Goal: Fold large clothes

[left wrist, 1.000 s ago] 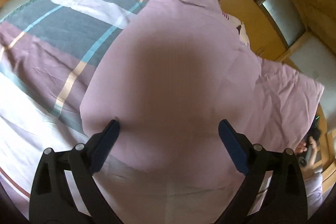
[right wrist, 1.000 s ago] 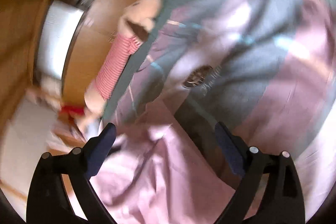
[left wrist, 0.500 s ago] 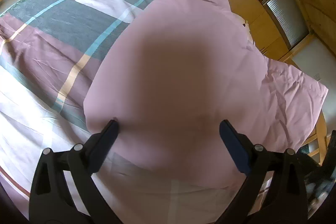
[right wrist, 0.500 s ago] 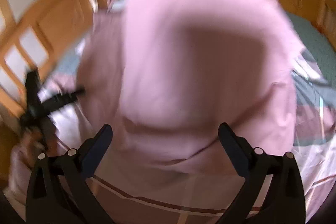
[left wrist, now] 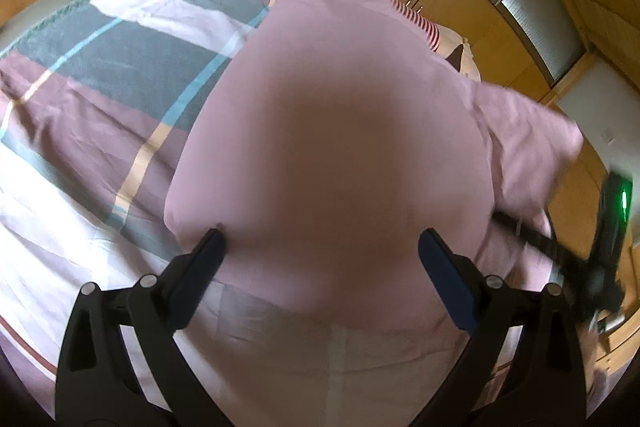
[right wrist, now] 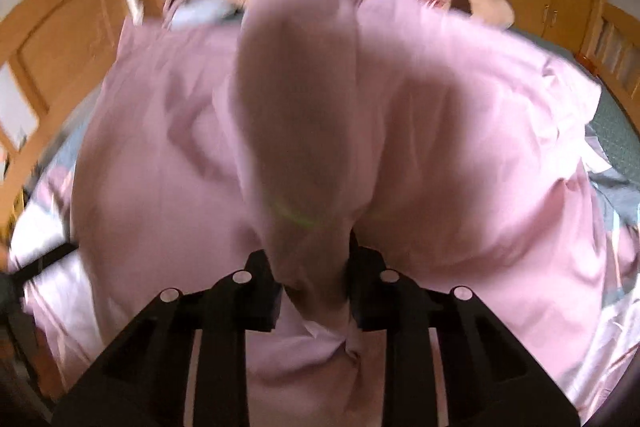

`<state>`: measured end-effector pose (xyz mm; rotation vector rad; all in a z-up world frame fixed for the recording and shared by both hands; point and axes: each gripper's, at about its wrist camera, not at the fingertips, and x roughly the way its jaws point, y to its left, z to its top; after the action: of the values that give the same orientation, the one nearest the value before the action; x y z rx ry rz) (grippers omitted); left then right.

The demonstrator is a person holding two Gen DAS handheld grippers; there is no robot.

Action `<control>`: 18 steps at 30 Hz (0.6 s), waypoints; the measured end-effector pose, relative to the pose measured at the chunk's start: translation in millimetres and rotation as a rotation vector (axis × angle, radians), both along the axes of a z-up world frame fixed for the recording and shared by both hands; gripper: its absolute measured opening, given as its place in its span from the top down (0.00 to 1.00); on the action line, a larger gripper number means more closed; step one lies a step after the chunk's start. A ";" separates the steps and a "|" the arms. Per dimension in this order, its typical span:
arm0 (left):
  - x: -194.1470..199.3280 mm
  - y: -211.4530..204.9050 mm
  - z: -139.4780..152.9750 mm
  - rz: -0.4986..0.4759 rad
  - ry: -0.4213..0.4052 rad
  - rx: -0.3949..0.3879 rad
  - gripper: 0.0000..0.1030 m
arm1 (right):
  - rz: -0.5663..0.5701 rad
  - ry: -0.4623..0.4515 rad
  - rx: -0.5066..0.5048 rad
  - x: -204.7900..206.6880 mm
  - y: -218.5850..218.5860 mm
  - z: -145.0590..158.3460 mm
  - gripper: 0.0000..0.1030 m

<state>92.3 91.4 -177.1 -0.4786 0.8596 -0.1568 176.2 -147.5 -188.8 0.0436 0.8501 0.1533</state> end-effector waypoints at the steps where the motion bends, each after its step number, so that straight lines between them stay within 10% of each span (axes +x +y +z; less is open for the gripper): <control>1: 0.0 -2.8 0.6 -0.006 -0.008 0.017 0.04 | -0.014 0.002 0.013 9.5 -0.5 0.1 0.73; 11: 18.9 -40.5 30.3 -0.072 -0.183 0.139 0.02 | -0.013 -0.013 -0.053 18.5 0.9 -14.8 0.28; 18: 41.7 -69.1 10.6 -0.188 -0.089 0.293 0.02 | -0.061 -0.078 -0.038 24.9 -36.4 -2.6 0.18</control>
<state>134.0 22.2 -166.5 -0.1152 0.8230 -0.2186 201.0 -183.9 -191.5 0.0281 0.7724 0.0809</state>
